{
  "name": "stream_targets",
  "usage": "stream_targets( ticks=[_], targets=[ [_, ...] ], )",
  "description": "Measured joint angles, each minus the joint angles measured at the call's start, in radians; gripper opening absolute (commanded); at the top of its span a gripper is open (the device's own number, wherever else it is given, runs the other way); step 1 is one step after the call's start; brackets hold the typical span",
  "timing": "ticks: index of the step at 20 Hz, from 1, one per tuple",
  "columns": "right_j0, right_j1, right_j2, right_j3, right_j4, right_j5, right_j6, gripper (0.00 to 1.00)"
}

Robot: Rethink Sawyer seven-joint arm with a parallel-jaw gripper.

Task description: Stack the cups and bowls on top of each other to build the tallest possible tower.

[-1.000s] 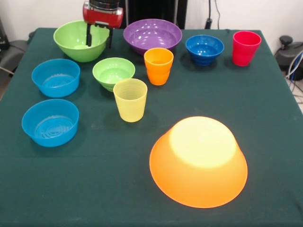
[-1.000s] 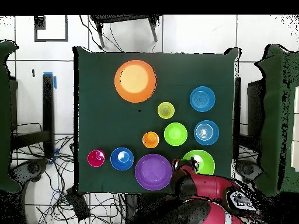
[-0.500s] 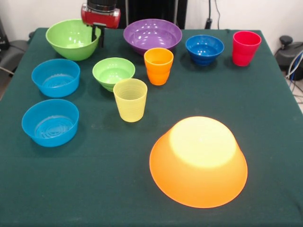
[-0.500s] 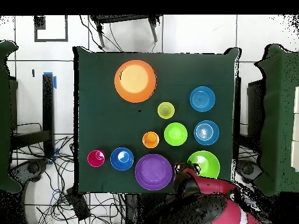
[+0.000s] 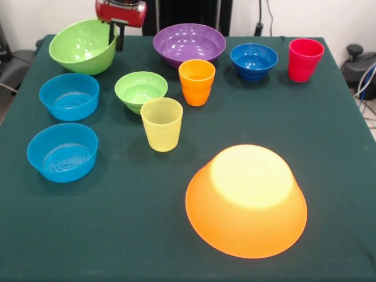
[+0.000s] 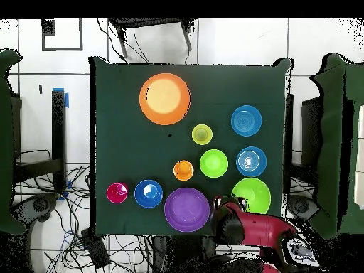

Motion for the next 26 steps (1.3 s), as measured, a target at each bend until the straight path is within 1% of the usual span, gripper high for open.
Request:
stream_targets(
  ticks=[1, 2, 3, 6, 7, 8, 10, 14, 18, 25, 26],
  targets=[
    [0.005, -0.007, 0.0, 0.0, 0.002, 0.01, 0.0, 0.0],
    [0.035, -0.042, 0.0, 0.0, 0.014, 0.062, 0.0, 0.0],
    [0.045, -0.053, 0.0, 0.0, 0.019, 0.08, 0.0, 0.0],
    [0.1, -0.108, 0.0, 0.0, 0.048, 0.177, 0.0, 0.0],
    [0.108, -0.115, 0.0, 0.0, 0.051, 0.191, 0.0, 0.0],
    [0.135, -0.138, 0.0, 0.0, 0.062, 0.234, 0.0, 0.0],
    [0.173, -0.168, 0.0, -0.003, 0.081, 0.289, 0.0, 0.0],
    [0.236, -0.209, 0.0, -0.022, 0.103, 0.364, 0.0, 0.0],
    [0.274, -0.229, 0.004, -0.056, 0.132, 0.407, 0.0, 0.0],
    [0.295, -0.245, 0.014, -0.101, 0.177, 0.46, 0.0, 0.0],
    [0.298, -0.25, 0.017, -0.115, 0.191, 0.473, 0.0, 0.0]
  ],
)
